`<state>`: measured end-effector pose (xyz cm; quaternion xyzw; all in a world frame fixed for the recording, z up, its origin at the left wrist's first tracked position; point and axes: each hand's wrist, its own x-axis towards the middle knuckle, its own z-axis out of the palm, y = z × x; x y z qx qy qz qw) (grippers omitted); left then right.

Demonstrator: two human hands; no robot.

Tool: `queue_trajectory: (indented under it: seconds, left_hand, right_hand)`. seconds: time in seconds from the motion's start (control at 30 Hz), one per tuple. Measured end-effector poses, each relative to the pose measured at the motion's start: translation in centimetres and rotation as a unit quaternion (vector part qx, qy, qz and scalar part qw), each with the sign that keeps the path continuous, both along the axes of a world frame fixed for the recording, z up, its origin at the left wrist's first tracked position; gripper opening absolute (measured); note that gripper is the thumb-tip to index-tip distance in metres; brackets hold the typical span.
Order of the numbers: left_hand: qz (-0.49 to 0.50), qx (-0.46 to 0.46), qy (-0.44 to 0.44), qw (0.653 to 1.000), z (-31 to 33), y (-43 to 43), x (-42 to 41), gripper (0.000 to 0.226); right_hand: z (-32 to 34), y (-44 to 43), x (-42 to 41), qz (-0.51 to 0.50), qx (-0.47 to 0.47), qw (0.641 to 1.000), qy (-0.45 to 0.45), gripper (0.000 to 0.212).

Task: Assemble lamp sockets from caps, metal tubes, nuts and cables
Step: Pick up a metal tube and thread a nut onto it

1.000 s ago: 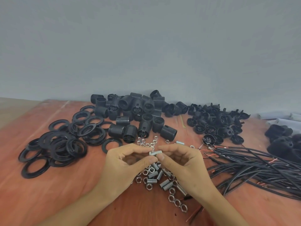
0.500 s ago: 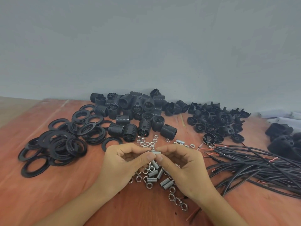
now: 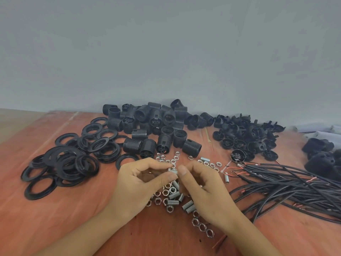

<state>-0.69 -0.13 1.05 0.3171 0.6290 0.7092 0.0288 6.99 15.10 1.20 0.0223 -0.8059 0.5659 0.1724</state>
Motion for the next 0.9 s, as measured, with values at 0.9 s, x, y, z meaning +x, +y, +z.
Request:
queue_trajectory:
  seconds: [0.9]
  left_hand:
    - [-0.001,-0.032,0.074,0.997,-0.24,-0.30,-0.17,0.023]
  right_hand:
    - [0.44,0.28,0.10,0.010,-0.046,0.999,-0.005,0.043]
